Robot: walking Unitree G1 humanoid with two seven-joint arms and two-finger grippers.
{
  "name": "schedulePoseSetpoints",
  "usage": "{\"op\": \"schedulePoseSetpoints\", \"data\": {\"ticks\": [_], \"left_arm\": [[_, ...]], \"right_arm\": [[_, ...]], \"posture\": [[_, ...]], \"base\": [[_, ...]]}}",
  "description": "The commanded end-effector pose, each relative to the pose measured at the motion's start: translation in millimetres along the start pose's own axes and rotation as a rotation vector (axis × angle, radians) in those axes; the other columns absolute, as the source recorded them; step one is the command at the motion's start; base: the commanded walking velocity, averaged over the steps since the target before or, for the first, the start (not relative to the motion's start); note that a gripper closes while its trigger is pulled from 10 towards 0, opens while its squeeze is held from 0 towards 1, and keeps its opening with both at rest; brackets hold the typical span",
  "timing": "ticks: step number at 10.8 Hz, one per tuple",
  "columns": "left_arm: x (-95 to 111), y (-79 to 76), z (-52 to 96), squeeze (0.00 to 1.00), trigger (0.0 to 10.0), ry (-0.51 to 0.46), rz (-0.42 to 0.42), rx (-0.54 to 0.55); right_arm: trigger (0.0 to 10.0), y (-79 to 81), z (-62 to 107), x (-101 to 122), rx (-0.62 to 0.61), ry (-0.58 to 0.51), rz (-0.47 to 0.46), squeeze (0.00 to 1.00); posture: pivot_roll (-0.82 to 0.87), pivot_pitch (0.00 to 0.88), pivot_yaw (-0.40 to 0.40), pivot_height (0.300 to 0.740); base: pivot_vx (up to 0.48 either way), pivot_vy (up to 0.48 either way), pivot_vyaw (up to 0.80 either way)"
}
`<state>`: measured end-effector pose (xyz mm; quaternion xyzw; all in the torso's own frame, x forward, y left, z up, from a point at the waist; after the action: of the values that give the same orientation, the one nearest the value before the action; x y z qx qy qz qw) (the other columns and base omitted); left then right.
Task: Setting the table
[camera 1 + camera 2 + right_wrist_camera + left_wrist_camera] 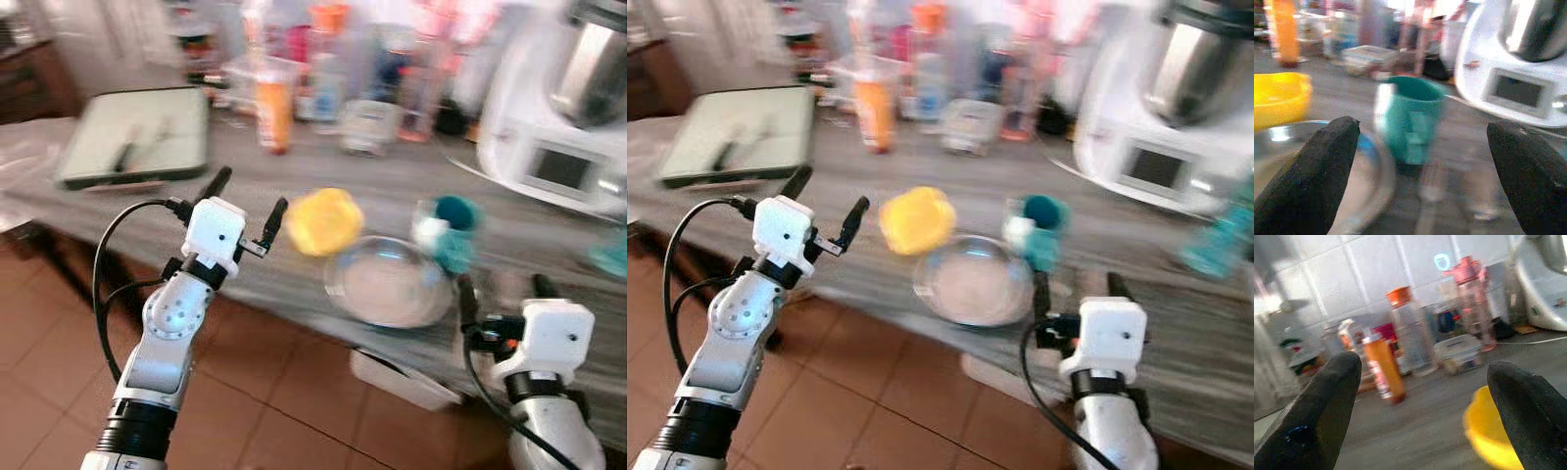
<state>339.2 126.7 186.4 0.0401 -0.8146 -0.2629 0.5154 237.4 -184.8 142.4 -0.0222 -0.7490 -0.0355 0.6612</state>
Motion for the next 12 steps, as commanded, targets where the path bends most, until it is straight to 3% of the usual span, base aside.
{"op": "schedulePoseSetpoints", "data": {"ticks": [1,12], "left_arm": [[-1.5,-0.8,0.4,0.0,10.0,0.001,-0.009,-0.016],[-1.7,-6.8,1.1,0.0,10.0,-0.004,0.004,-0.026]], "right_arm": [[10.0,1.0,0.4,-0.8,0.004,-0.001,0.002,0.0],[10.0,1.7,1.8,-3.1,0.023,0.0,0.031,0.0]], "posture": [[0.04,0.056,-0.003,0.74],[0.03,0.059,-0.012,0.74]], "base": [[0.0,0.465,0.0],[0.0,0.474,0.0]]}}
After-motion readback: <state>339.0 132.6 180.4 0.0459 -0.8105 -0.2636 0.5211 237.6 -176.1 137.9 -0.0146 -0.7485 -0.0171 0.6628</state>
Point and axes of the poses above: a point about 5 cm out from each wrist's last joint towards the gripper, its own z axis pointing back from the gripper into the wrist, its own x axis along the axis of the wrist's last joint, y = z × x, the point moved 3 cm from there along -z, pointing out of the wrist towards the gripper, and after that the axes turned 8 degrees about -z, right-handed, at the moved point
